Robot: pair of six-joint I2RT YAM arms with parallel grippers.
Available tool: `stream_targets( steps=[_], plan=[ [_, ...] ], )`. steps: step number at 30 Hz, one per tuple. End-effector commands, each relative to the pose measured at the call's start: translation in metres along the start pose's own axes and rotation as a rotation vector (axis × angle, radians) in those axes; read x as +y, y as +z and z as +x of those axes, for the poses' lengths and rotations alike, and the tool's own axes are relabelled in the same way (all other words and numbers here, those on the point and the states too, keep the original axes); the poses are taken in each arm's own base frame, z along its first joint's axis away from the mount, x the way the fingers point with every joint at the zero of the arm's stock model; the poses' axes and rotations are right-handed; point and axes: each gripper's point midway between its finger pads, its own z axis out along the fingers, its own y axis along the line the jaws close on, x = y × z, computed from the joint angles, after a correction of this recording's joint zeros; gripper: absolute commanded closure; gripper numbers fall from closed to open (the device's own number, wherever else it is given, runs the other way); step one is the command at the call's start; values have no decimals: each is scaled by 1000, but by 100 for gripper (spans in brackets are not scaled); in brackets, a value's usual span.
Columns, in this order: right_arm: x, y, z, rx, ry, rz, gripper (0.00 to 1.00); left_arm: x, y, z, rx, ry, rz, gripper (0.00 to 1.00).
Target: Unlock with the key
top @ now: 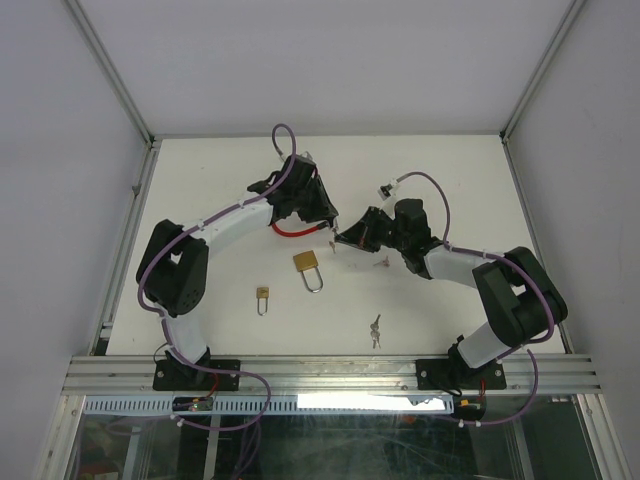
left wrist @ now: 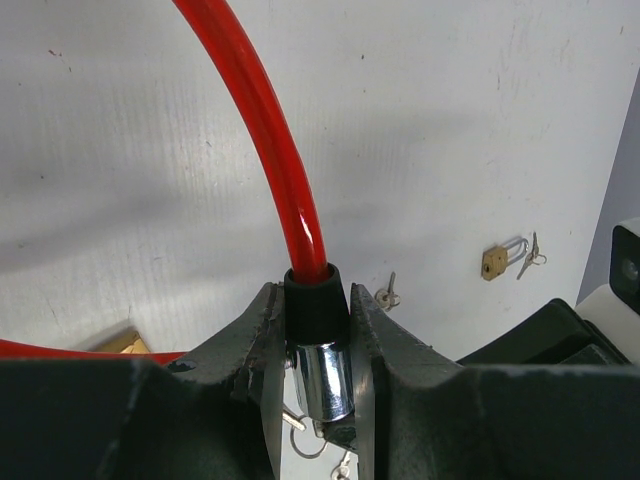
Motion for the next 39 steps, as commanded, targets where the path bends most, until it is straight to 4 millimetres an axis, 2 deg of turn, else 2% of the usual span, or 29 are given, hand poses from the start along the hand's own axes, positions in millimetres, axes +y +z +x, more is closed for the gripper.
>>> stream_targets(
  steps=[1,8,15,18,22,25,31,35,39],
  plan=[
    [32,-1,-45,-132,-42,-73,100,-30,-26,-1,-32,3,93,100],
    [38,2,-69,-185,-38,-77,100,-44,-30,8,-10,-14,157,100],
    [66,-1,-120,-301,-137,-125,100,-68,-40,1,-17,-19,240,100],
    [75,-1,-134,-327,-179,-123,100,-75,-46,-4,-34,-20,263,100],
    [75,-2,-141,-349,-196,-111,100,-90,-54,-5,-35,-14,339,100],
    [78,-7,-142,-348,-167,-141,100,-103,-66,-13,-83,3,414,100],
    [93,-32,-154,-355,-49,-275,100,-135,-111,-21,-197,25,686,100],
    [102,-45,-157,-339,-12,-329,100,-138,-128,-16,-233,28,822,100],
    [102,-49,-152,-307,24,-340,100,-132,-137,-10,-278,37,899,100]
  ],
)
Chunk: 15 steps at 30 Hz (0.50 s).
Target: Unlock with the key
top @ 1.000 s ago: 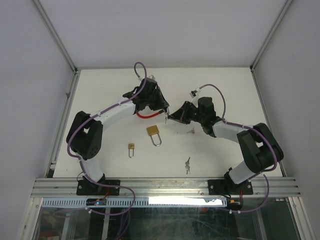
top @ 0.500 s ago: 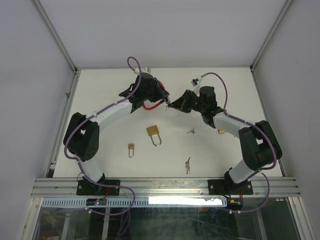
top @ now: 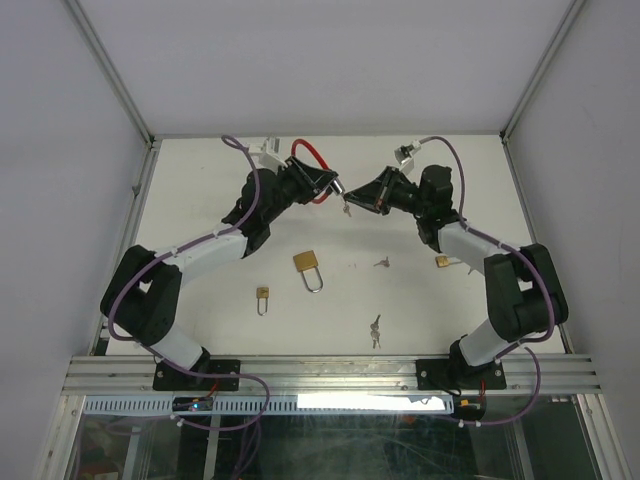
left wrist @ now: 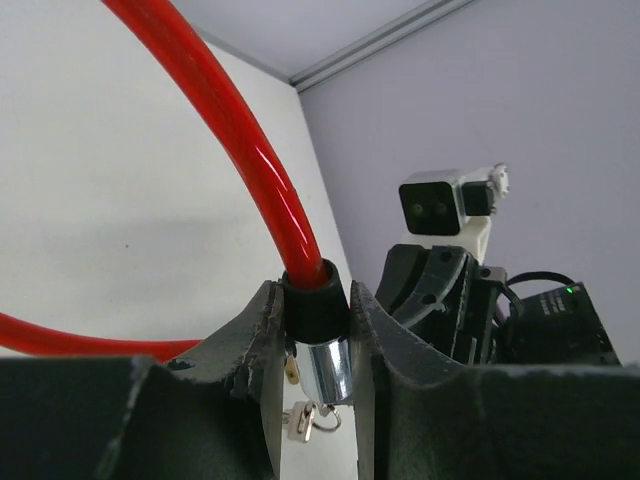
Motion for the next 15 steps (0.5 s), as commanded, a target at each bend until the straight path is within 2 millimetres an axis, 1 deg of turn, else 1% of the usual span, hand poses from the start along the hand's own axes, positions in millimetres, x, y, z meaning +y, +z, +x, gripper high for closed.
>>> stream_targets(
  steps=[1,2,9,11,13,15],
  plan=[
    [37,-11,-57,-223,-40,-86,100,-81,-45,40,158,10,386,100],
    [34,-10,-55,-214,-29,-74,100,-84,-48,39,140,16,415,100],
    [-4,-4,-34,-130,85,10,100,-73,-59,45,104,5,475,100],
    [-11,-3,-29,-113,99,21,95,-67,-56,47,98,-4,458,100],
    [-14,-4,-25,-99,84,24,92,-58,-51,47,91,-18,413,100],
    [-15,-6,-23,-96,48,39,86,-47,-45,46,74,-33,353,100]
  ],
)
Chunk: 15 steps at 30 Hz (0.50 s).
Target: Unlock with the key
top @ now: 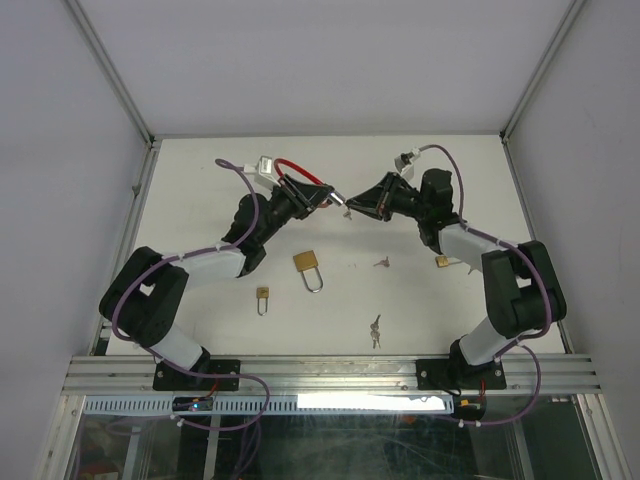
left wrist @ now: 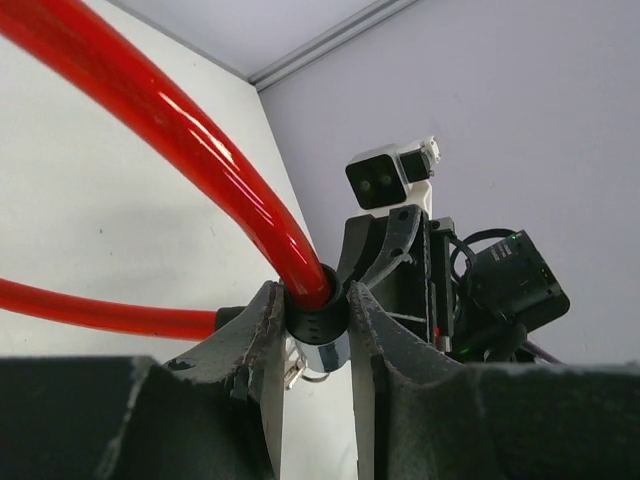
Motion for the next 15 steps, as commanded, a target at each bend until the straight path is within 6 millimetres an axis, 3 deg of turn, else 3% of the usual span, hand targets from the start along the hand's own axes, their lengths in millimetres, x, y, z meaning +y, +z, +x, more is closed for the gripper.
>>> stream_targets(
  steps=[1,10,15],
  plan=[
    [-3,-2,-34,-152,-87,45,82,-45,-9,33,135,-17,151,100],
    [4,-19,-24,-122,-348,95,55,12,7,28,116,-79,-122,100],
    [-1,-33,-20,-113,-530,186,44,24,11,22,116,-71,-180,100]
  ],
)
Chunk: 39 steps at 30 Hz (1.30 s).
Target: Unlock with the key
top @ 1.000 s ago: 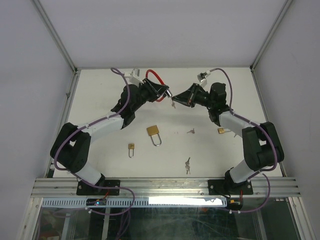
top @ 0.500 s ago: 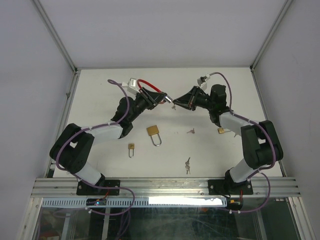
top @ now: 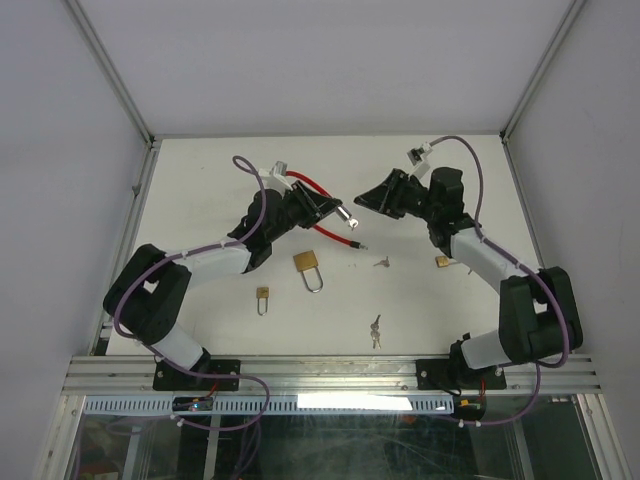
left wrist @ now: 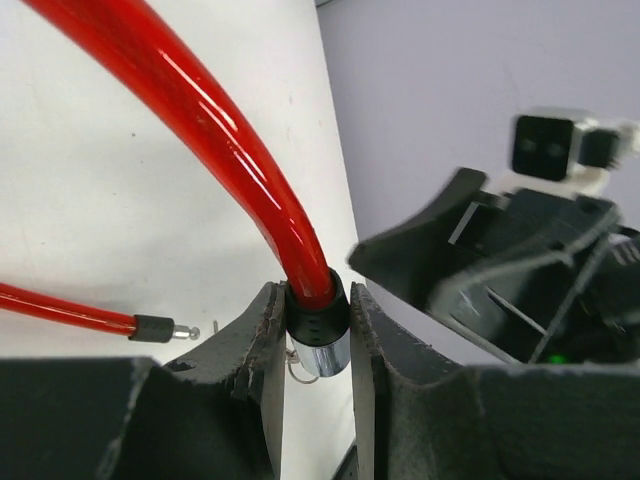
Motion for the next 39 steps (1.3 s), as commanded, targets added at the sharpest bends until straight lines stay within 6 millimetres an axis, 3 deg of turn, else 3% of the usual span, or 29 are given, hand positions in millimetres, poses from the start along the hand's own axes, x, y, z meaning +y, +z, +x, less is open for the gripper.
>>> stream_targets(
  steps=[1,8,17,24,31,35,39],
  plan=[
    [8,-15,-11,-36,-283,49,42,-8,9,-19,-31,5,-25,100],
    [12,-6,13,-5,-496,107,37,-2,9,-40,-52,26,-92,100],
    [5,-5,34,8,-570,172,34,5,-14,-116,-208,137,-246,100],
    [8,-17,33,-21,-580,186,31,-11,-69,-189,-455,277,-428,100],
    [1,-18,38,-1,-560,209,30,-30,-126,-238,-619,454,-661,100],
    [-1,-19,41,1,-554,211,30,-35,-152,-254,-617,541,-826,100],
    [-3,-21,41,-1,-555,219,30,-19,-155,-248,-473,604,-976,100]
  ],
)
